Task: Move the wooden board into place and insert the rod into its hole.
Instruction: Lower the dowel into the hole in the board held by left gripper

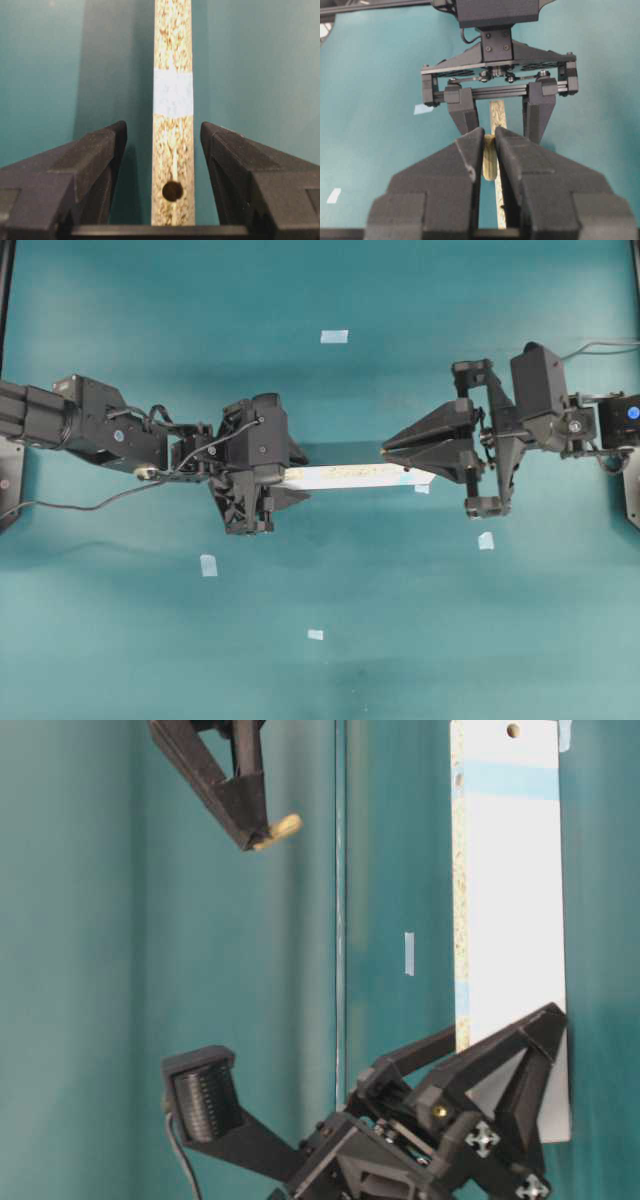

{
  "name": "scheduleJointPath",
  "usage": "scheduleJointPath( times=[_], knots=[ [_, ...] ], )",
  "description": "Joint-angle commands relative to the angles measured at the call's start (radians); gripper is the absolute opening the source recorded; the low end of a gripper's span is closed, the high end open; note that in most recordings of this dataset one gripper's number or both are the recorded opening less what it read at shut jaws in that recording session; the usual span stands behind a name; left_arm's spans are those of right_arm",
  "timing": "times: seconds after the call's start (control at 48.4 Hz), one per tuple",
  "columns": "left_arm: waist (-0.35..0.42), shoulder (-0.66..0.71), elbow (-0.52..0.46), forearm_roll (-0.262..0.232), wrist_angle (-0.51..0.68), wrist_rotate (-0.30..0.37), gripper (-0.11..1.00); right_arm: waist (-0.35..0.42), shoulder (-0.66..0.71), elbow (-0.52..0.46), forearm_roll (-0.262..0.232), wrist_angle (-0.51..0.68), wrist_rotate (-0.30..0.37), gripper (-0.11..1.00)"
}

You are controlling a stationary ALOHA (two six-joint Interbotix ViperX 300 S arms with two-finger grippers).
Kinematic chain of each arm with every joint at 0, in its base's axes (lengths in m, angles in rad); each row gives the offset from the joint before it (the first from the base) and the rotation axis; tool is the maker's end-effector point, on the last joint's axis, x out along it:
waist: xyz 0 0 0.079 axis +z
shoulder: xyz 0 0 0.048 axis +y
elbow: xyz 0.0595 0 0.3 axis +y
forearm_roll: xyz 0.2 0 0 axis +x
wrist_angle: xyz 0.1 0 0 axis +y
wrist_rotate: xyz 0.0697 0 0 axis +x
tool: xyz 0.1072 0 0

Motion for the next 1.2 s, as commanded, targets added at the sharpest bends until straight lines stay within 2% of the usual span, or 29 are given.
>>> scheduleJointPath(
  times=[0.0,0.083,0.186,0.289,0.517,0.744,0.889,1.178],
  knots=[
    [0.005,-0.008,-0.014,-0.002,0.008,0.006,0.58,-0.003,-0.018,0.002,0.003,-0.015,-0.003,0.12],
    [0.005,0.002,-0.012,0.0,0.009,0.009,0.51,-0.003,-0.018,0.011,0.002,-0.018,-0.005,0.12],
    [0.003,0.003,-0.009,0.002,0.008,0.014,0.31,-0.005,-0.018,0.025,0.003,-0.031,-0.008,0.12],
    [0.003,0.003,-0.006,0.003,0.009,0.031,0.21,-0.005,-0.018,0.038,0.003,-0.041,-0.009,0.12],
    [0.003,0.003,-0.006,0.002,0.012,0.06,0.21,-0.015,0.009,0.074,0.006,-0.104,-0.012,0.12],
    [0.002,0.003,-0.006,0.002,0.023,0.054,0.21,-0.028,0.138,0.106,0.048,-0.322,-0.058,0.12],
    [0.0,0.003,-0.008,0.002,0.023,0.052,0.21,-0.028,0.236,0.103,0.067,-0.405,-0.069,0.12],
    [0.0,0.003,-0.008,0.002,0.023,0.052,0.21,-0.028,0.31,0.109,0.067,-0.436,-0.069,0.12]
  ],
)
